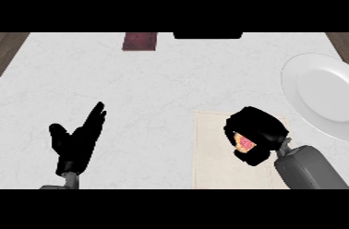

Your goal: Pick the cupcake from the placemat and place it in the plate

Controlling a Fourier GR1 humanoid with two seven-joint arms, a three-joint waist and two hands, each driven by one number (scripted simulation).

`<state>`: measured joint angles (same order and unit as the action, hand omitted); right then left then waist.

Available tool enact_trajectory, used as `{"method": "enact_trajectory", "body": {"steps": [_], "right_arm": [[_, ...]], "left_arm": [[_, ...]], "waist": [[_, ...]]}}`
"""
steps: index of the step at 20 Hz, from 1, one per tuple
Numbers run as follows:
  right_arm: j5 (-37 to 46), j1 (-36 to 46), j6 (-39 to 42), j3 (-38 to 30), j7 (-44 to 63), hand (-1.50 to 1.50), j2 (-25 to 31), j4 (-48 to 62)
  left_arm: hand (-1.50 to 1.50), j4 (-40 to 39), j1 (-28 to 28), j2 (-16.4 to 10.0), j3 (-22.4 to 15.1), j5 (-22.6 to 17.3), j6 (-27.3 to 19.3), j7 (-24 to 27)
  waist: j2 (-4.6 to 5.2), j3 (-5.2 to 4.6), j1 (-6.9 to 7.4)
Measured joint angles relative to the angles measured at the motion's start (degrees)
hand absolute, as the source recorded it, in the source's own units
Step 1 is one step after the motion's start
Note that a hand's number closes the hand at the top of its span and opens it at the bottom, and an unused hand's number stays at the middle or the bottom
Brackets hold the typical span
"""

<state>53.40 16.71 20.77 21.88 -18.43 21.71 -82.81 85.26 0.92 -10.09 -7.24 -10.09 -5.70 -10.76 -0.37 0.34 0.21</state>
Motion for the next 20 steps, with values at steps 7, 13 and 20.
{"method": "enact_trajectory", "body": {"steps": [7,13,20], "right_arm": [[2.36,2.93,-10.04,-15.28,28.78,1.50,-10.38,5.31],[12.70,11.05,-26.37,-22.26,51.00,1.50,-17.58,4.79],[27.77,19.87,-43.56,-24.15,73.29,1.50,-20.89,8.16]], "left_arm": [[0.00,1.22,1.07,-0.35,0.32,0.15,-0.31,-0.06],[0.00,1.18,0.07,-0.10,-0.05,0.35,-0.28,-0.67],[0.00,0.16,-1.90,0.92,-1.20,0.83,-0.05,-1.42]], "waist": [[0.40,-0.05,-1.43],[0.60,-0.23,0.21],[0.87,-0.19,2.00]]}}
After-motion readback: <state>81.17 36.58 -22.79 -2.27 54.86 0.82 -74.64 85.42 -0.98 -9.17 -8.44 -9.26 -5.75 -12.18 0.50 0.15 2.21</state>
